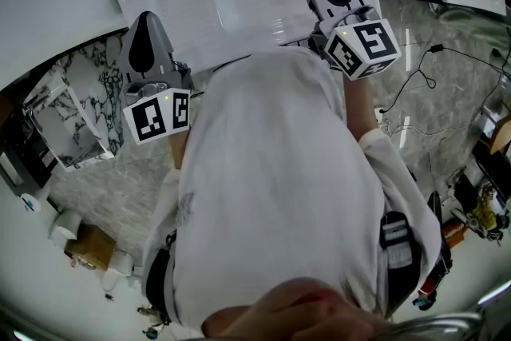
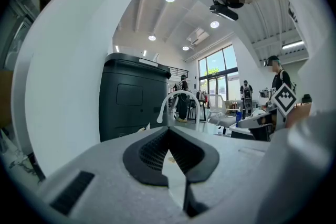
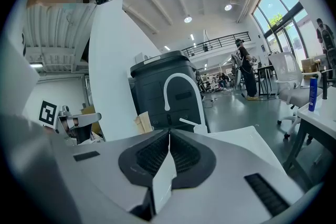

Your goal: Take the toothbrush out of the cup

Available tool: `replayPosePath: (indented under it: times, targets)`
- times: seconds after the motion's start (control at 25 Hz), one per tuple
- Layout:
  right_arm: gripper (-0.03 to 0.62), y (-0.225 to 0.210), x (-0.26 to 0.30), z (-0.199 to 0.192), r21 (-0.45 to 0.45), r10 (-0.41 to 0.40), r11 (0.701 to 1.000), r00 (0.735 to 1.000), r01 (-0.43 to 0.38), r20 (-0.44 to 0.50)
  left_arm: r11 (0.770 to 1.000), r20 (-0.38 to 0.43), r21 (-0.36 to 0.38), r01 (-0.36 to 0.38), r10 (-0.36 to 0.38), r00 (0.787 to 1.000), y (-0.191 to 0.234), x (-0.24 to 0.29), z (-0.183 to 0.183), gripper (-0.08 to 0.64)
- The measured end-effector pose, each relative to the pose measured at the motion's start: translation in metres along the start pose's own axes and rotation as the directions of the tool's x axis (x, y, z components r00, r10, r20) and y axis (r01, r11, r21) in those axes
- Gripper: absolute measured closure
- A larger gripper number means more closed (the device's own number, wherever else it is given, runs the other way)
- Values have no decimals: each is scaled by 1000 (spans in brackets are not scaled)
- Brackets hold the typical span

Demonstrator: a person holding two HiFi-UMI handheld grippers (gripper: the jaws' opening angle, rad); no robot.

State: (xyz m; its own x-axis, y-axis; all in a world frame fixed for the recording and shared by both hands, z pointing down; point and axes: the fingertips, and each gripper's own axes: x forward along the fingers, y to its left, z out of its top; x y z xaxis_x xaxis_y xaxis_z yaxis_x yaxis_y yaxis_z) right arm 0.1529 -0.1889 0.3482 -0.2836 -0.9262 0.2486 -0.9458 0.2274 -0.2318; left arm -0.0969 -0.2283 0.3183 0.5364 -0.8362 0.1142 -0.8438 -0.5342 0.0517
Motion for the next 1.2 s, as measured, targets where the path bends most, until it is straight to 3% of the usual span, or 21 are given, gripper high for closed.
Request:
replayPosePath:
  times: [0.8, 1.2]
  targets:
    - [577, 6, 3, -1, 2, 22, 1000, 1000, -22, -10, 999, -31, -9, -44, 44, 999, 11, -1, -7, 545]
    - [577, 10, 9, -7, 8, 21, 1000, 999, -21, -30, 998, -19, -13, -68, 68, 998, 36, 10, -7, 543]
